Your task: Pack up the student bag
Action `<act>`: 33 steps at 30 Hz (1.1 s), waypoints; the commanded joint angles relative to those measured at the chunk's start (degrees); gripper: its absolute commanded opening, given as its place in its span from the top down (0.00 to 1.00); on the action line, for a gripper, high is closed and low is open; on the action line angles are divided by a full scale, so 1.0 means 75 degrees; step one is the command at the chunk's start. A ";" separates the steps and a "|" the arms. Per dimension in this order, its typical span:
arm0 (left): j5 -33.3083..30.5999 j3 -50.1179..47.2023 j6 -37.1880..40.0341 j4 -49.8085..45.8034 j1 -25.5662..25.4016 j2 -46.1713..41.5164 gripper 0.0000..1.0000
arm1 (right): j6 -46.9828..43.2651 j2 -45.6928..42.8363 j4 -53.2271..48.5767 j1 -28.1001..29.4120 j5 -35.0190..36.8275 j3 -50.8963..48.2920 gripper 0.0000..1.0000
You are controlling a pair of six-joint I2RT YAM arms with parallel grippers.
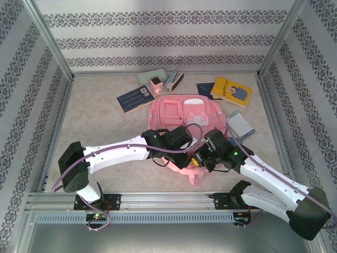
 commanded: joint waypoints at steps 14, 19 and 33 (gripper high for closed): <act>0.0006 -0.0454 -0.0186 0.0593 -0.0168 -0.0229 0.84 | -0.0304 -0.0279 -0.0062 -0.0275 0.0631 -0.0021 1.00; 0.0456 -0.0822 -0.0792 0.1389 -0.0232 -0.0204 0.60 | -0.0284 -0.0168 0.0108 -0.0265 0.0499 0.0034 1.00; 0.0210 -0.0530 -0.1325 0.1568 -0.0286 0.0562 0.42 | 0.0008 -0.0318 0.0365 -0.0242 0.0386 0.0046 1.00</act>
